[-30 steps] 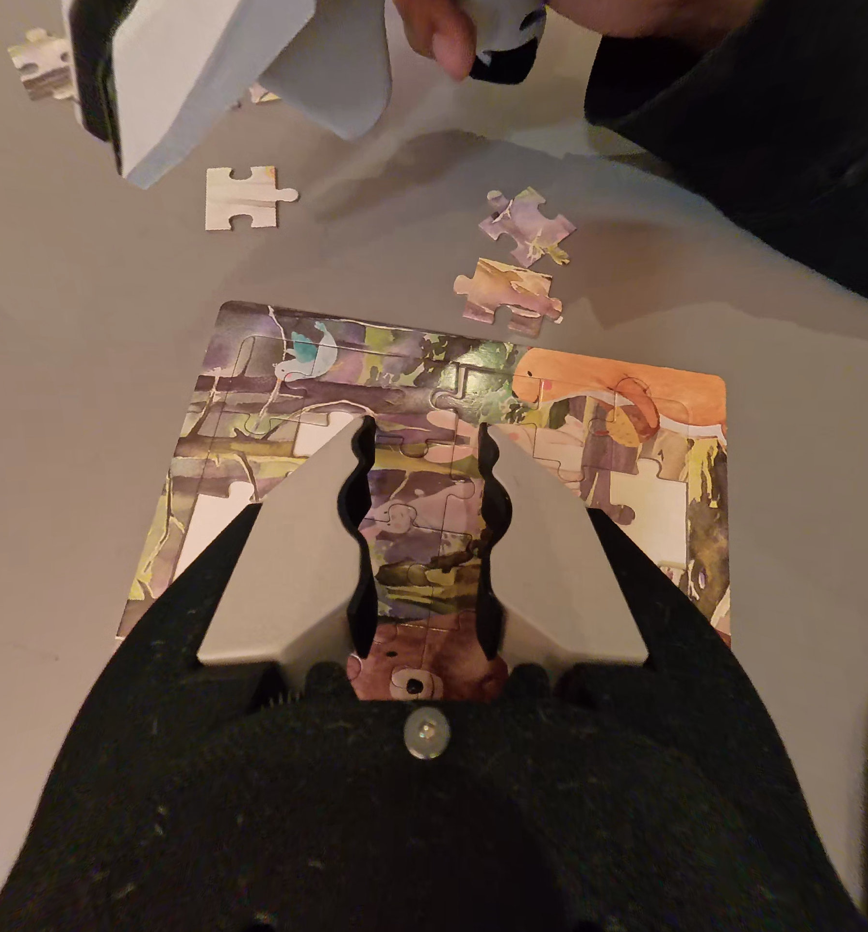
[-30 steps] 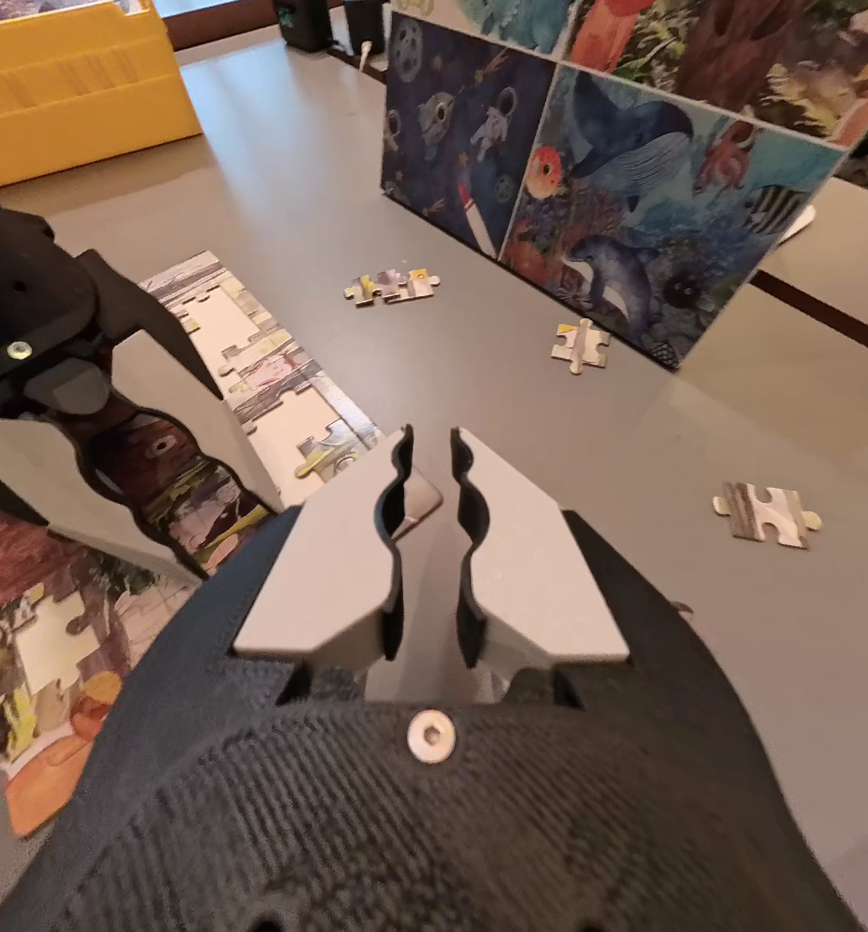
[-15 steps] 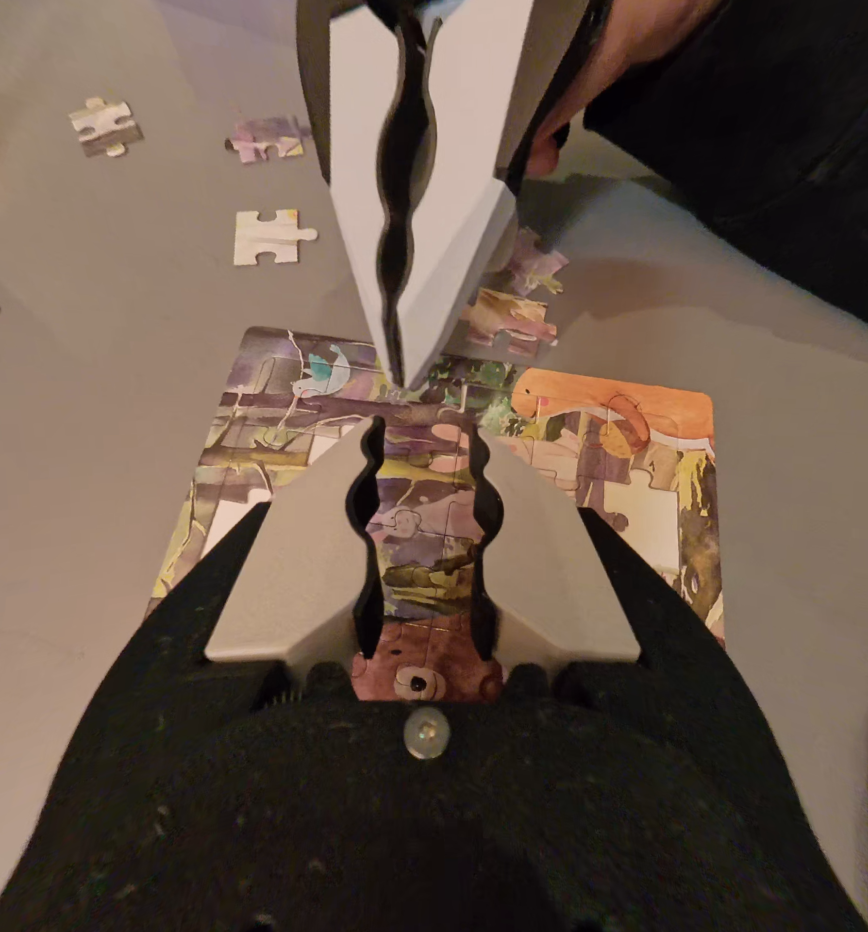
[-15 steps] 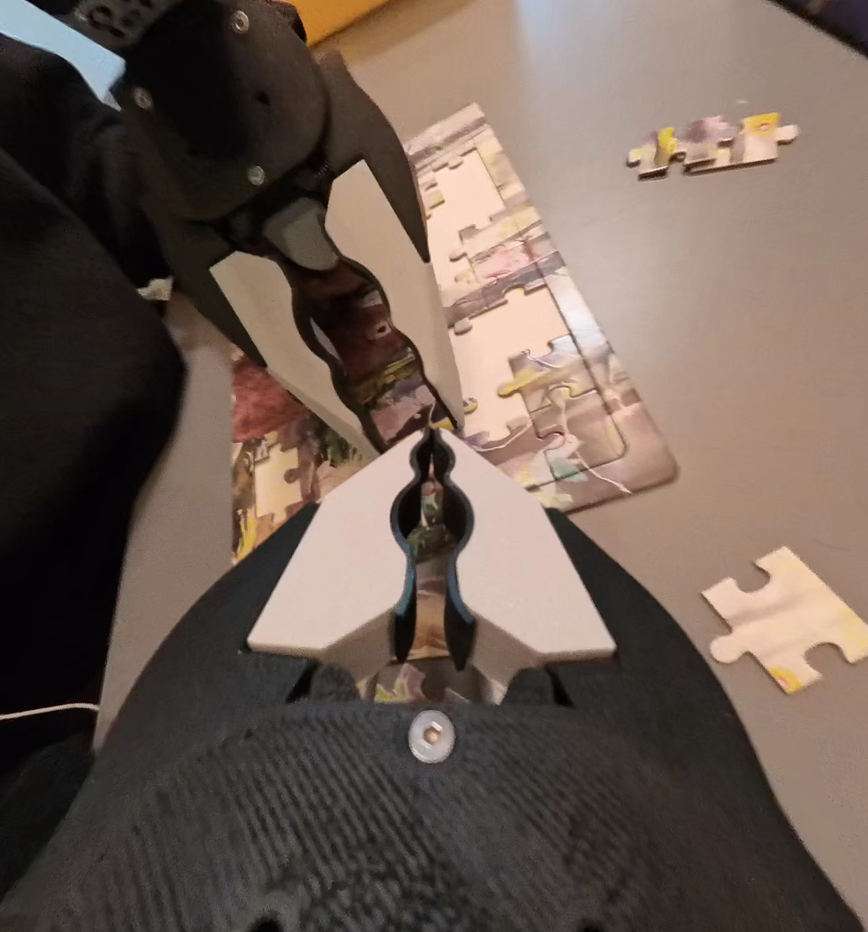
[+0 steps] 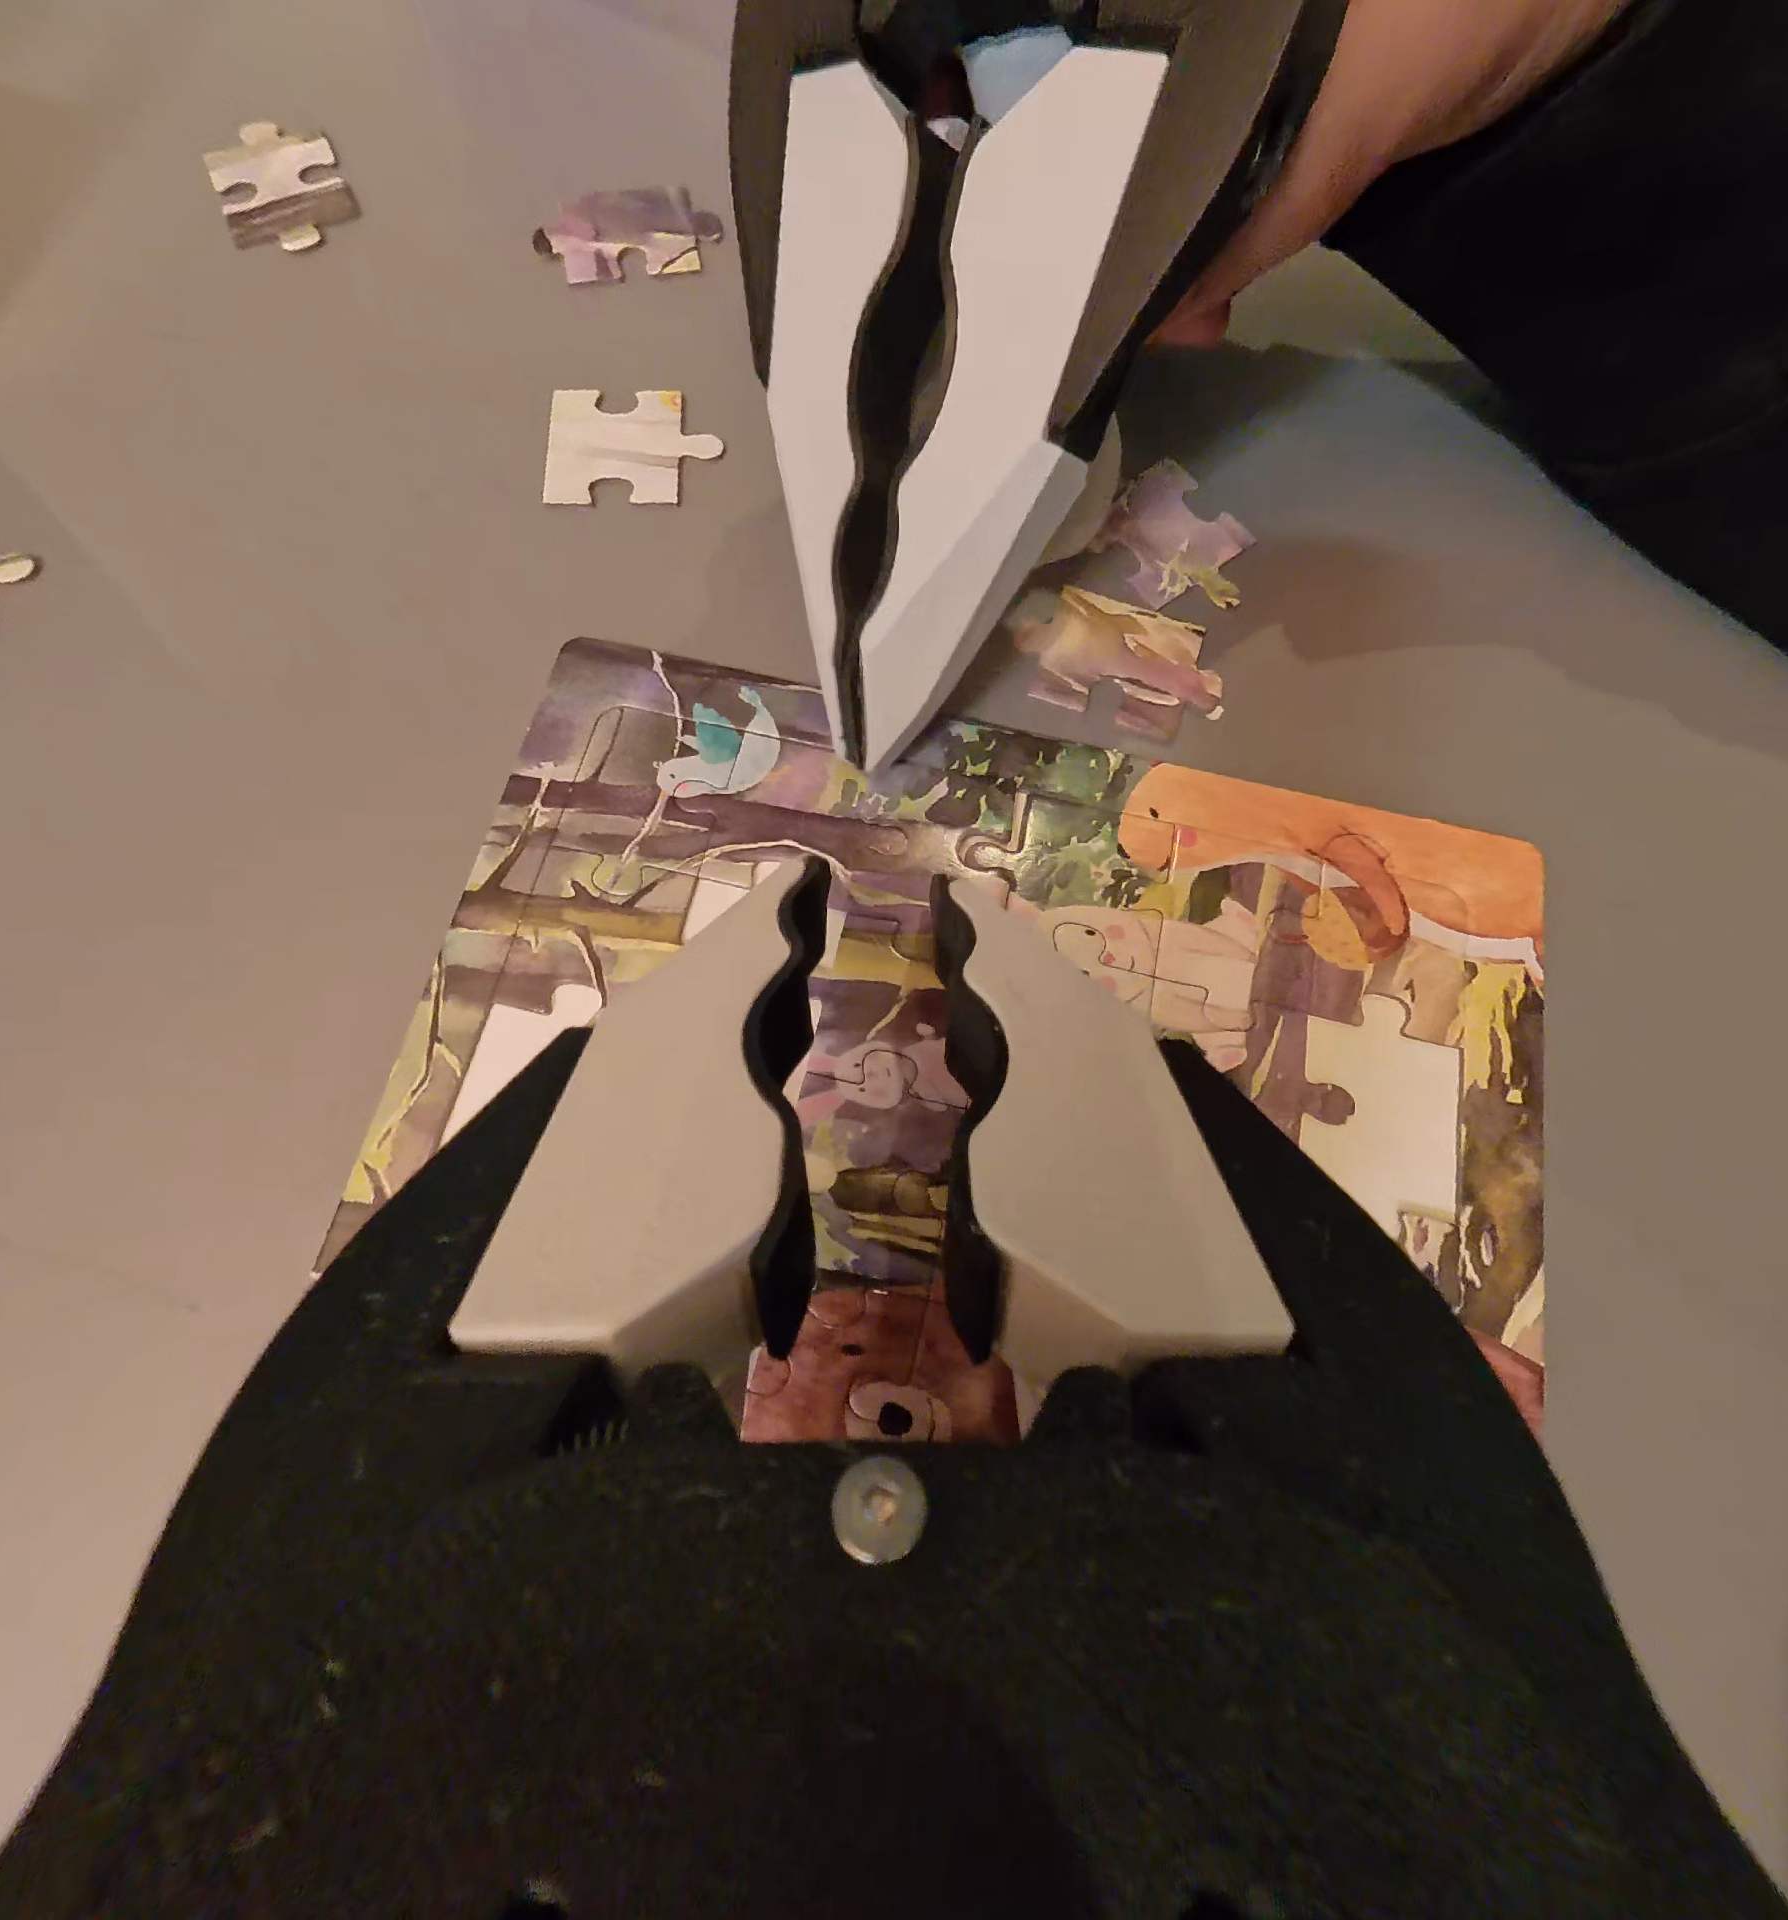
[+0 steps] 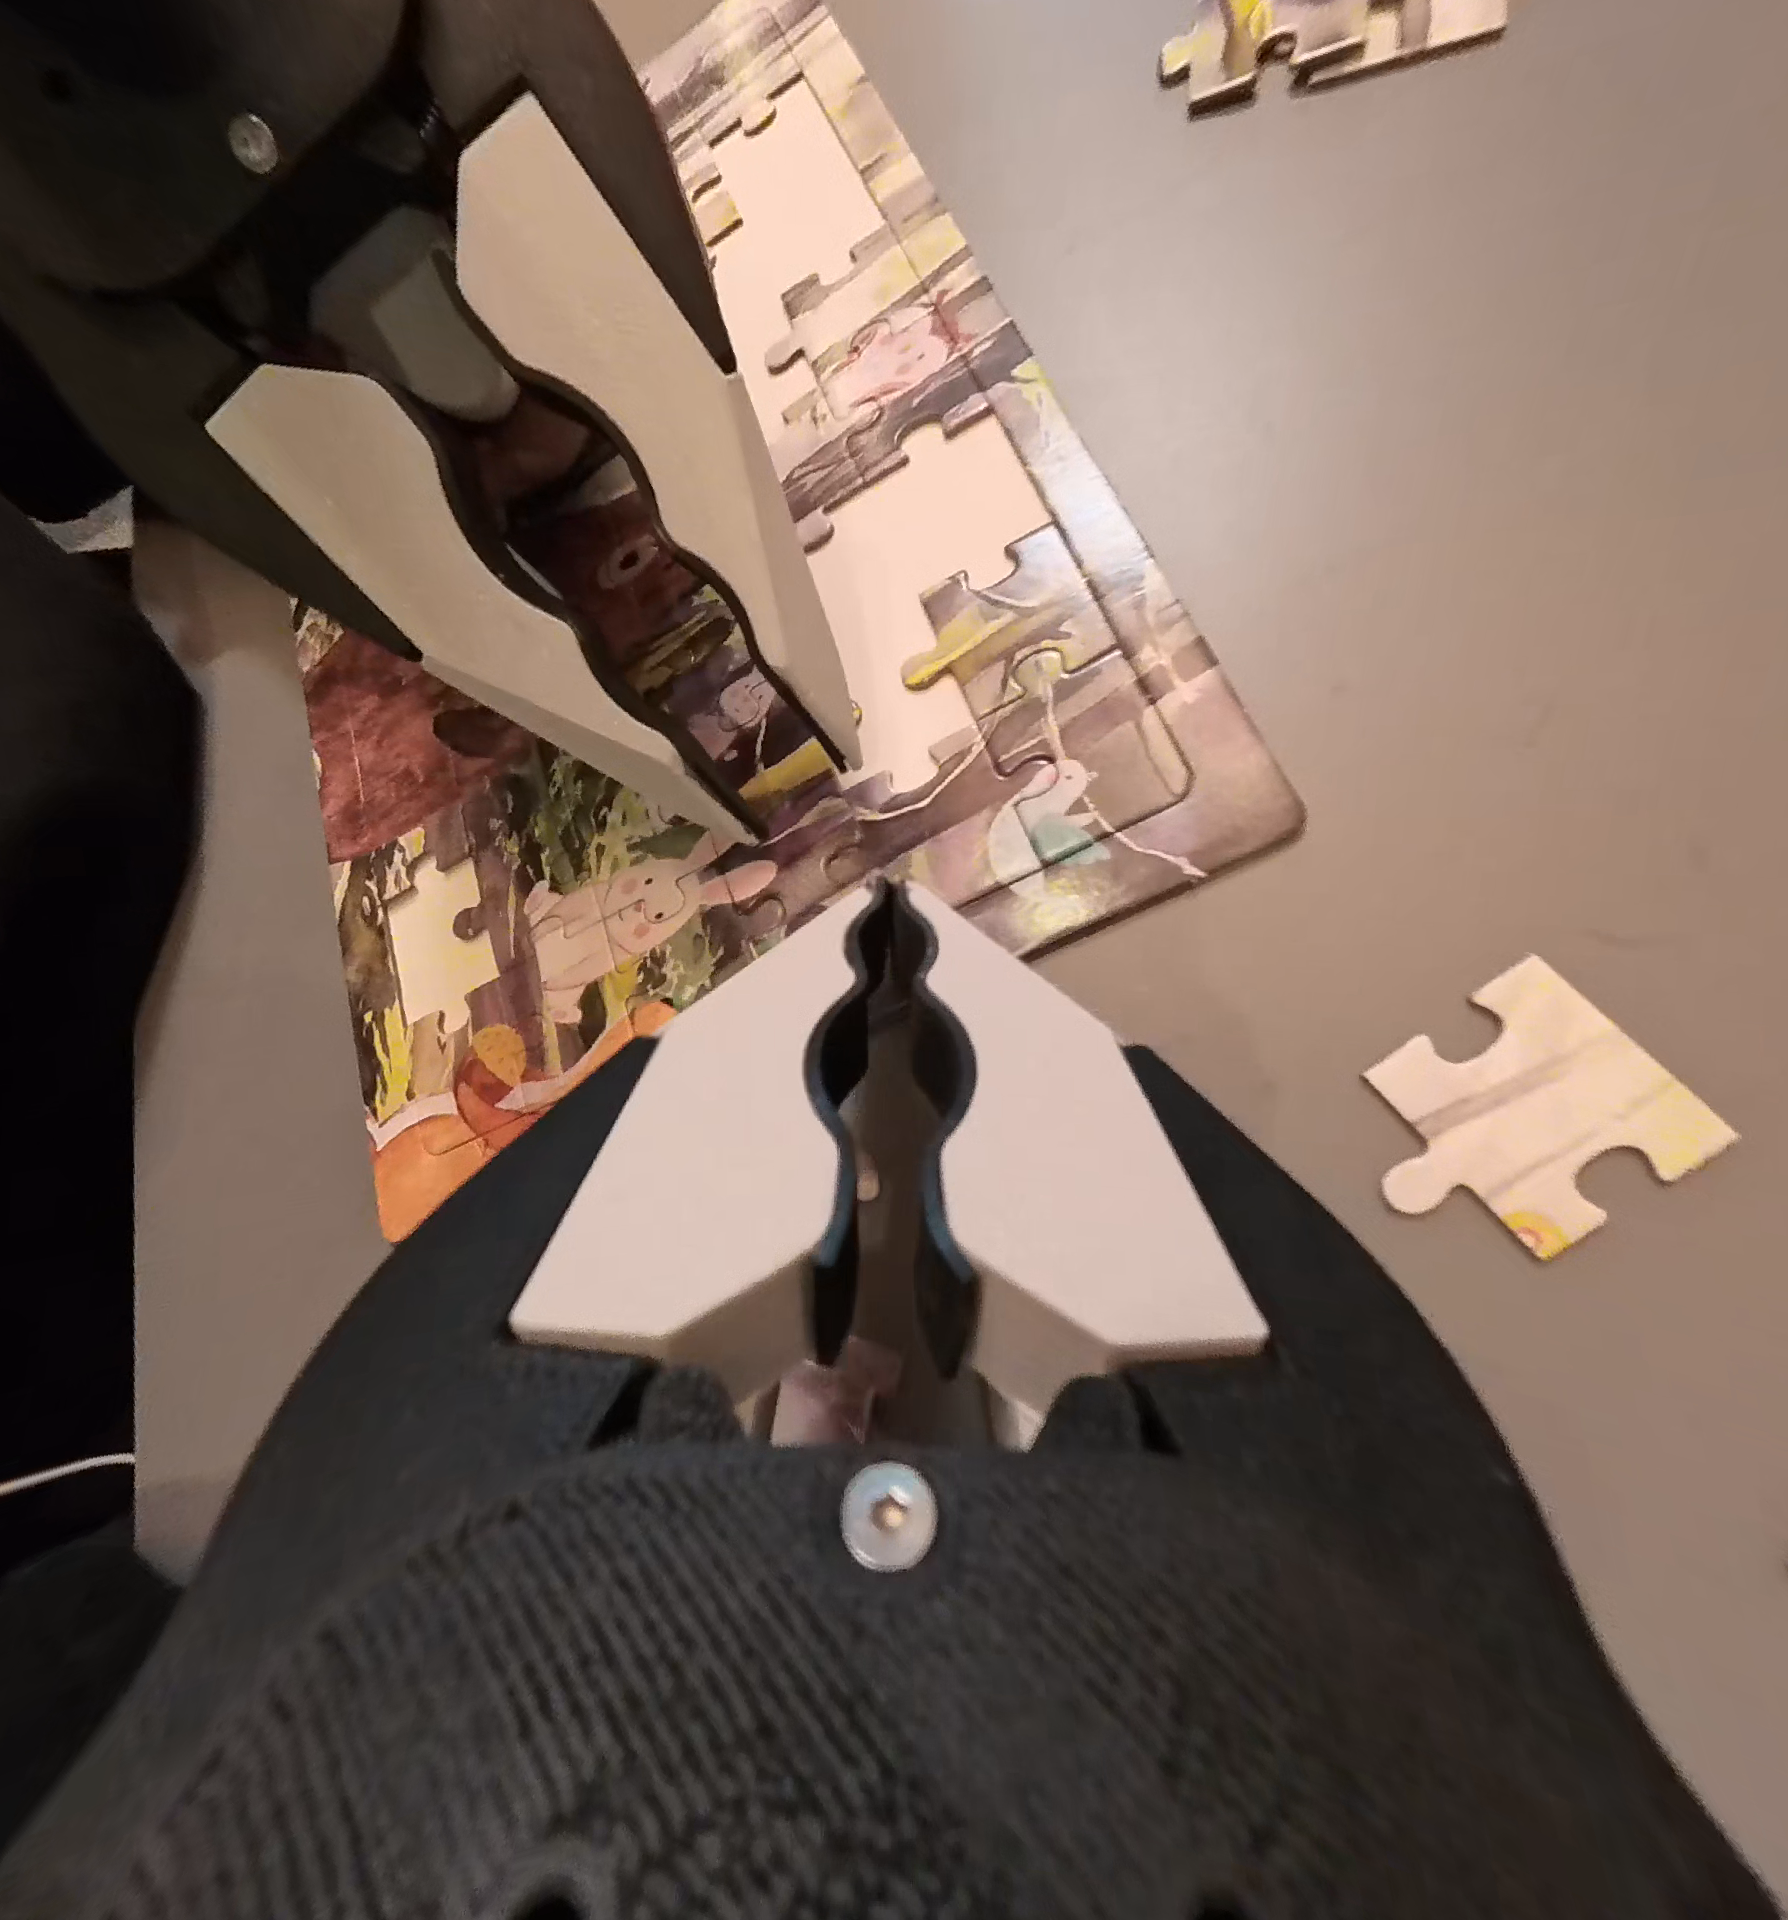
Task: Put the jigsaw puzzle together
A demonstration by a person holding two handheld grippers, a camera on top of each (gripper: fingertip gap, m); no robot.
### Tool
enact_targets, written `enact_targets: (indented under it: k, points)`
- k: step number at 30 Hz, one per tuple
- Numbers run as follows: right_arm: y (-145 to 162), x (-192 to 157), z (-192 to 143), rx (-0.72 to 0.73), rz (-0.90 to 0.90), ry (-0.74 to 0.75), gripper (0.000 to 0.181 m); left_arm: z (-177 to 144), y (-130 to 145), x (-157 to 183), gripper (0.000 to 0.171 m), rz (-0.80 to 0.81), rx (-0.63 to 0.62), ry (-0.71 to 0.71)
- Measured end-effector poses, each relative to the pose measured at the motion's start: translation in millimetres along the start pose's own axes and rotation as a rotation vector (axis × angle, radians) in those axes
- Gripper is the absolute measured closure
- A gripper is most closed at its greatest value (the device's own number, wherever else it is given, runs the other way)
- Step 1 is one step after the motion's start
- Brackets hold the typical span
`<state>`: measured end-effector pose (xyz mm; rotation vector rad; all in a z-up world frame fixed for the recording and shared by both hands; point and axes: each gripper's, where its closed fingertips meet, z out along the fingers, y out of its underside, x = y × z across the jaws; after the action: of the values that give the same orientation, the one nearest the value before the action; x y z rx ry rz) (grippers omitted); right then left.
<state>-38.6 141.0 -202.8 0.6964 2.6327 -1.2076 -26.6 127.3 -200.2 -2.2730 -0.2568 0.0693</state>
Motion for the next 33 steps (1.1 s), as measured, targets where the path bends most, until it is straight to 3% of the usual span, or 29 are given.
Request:
enact_targets:
  k: [19, 33]
  points:
    - [3, -12, 5, -0.021, -0.003, -0.069, 0.181, -2, 11, 18, 0.149, 0.070, -0.051, 0.070]
    - [-1, -12, 2, -0.007, -0.007, -0.055, 0.181, 4, 7, 13, 0.153, 0.069, -0.050, 0.030]
